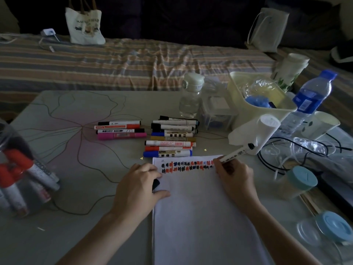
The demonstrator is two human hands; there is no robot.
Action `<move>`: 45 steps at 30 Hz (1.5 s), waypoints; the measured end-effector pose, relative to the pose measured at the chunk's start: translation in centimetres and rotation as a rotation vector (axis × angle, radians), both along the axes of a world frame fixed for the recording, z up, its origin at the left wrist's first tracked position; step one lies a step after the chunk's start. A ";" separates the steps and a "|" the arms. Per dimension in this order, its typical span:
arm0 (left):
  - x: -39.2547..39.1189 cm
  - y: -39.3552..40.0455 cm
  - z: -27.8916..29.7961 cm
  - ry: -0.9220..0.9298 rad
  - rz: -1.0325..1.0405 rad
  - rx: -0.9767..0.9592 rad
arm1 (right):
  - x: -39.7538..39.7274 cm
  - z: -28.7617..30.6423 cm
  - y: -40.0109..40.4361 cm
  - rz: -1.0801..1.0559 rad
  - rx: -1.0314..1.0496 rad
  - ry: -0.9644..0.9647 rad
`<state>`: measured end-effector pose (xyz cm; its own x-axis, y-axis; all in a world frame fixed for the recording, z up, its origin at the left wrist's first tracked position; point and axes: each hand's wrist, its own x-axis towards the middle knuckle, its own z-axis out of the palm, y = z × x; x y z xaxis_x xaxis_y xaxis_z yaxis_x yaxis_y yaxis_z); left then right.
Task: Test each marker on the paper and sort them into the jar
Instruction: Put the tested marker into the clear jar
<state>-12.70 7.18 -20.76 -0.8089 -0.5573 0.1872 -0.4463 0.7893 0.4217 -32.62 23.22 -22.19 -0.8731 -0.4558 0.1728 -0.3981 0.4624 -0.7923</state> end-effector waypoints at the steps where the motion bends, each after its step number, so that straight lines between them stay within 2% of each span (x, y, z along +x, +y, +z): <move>1: 0.0 0.0 0.0 -0.002 0.000 -0.002 | 0.0 0.0 0.0 -0.003 -0.009 -0.005; 9: -0.1 0.1 0.1 -0.010 0.000 0.000 | 0.0 -0.1 0.2 0.039 -0.021 -0.036; 15: -0.1 0.1 0.2 -0.015 0.003 -0.008 | -0.2 -0.2 0.3 0.009 -0.070 -0.057; 22: -0.1 0.1 0.1 -0.022 0.003 -0.018 | -0.3 -0.1 0.1 0.002 -0.017 -0.031; 33: 0.0 -0.1 0.1 -0.020 -0.006 -0.008 | -0.4 0.0 -0.1 -0.050 -0.098 -0.060; 37: 0.3 -0.4 0.7 0.019 0.007 0.068 | -0.2 1.5 0.1 -0.066 -0.194 -0.183; 41: 1.1 0.1 2.6 0.176 0.075 0.222 | 0.8 4.8 -0.4 -0.100 -0.232 -0.230; 43: 1.8 0.6 3.9 0.258 0.123 0.353 | 2.2 7.2 -0.6 -0.102 -0.272 -0.221; 45: 2.4 1.3 4.6 0.329 0.160 0.576 | 4.5 9.4 -1.0 -0.035 -0.336 -0.283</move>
<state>-10.32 8.51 -16.12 -0.6597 -0.7500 0.0472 -0.3156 0.3335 0.8884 -28.14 22.24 -12.76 -0.9213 -0.3846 0.0580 -0.1325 0.1702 -0.9765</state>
